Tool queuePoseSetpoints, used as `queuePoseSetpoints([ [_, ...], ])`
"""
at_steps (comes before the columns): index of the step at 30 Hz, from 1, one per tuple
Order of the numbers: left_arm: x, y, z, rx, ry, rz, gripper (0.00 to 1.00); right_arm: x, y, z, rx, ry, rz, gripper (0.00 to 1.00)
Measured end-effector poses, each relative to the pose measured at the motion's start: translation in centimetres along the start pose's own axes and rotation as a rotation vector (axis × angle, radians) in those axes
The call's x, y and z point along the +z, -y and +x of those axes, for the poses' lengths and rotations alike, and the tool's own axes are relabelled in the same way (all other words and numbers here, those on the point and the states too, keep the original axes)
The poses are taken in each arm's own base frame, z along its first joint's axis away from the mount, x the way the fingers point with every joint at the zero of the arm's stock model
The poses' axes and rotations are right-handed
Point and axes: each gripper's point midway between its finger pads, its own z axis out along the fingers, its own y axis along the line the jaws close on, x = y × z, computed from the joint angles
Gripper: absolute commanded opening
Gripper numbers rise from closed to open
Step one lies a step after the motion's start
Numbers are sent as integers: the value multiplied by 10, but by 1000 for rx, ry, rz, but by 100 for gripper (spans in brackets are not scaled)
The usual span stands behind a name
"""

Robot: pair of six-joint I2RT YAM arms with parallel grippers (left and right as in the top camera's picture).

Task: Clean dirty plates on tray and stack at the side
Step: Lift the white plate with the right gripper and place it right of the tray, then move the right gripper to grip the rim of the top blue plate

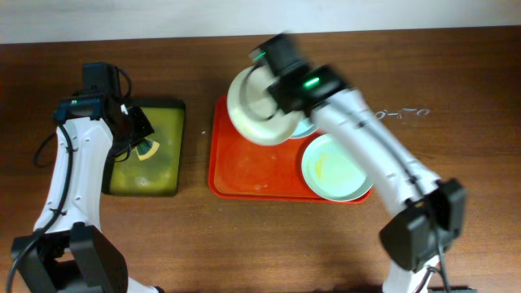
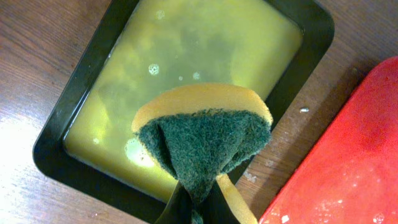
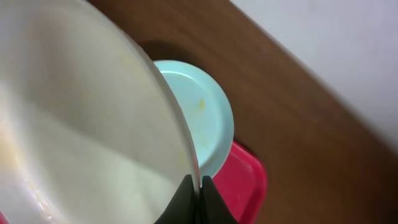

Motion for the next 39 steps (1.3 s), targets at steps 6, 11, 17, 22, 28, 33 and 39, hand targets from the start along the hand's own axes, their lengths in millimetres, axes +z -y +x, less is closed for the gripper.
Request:
queuePoseSetpoints([
  [6,0,0,0,0,1,0,0,36,179,94,569,-45,-153,4],
  [11,0,0,0,0,0,0,0,67,275,229,939,-152,-105,4],
  [17,0,0,0,0,1,0,0,110,269,297,1053,-261,-137,8],
  [22,0,0,0,0,1,0,0,126,256,308,1068,-292,-171,64],
  [28,0,0,-1,0,5,2,0,84,270,226,1012,-54,-272,69],
  [33,0,1,-1,0,5,2,0,55,196,91,704,141,-433,69],
  [39,0,1,-2,0,7,3,0,155,56,86,405,-131,-337,69],
])
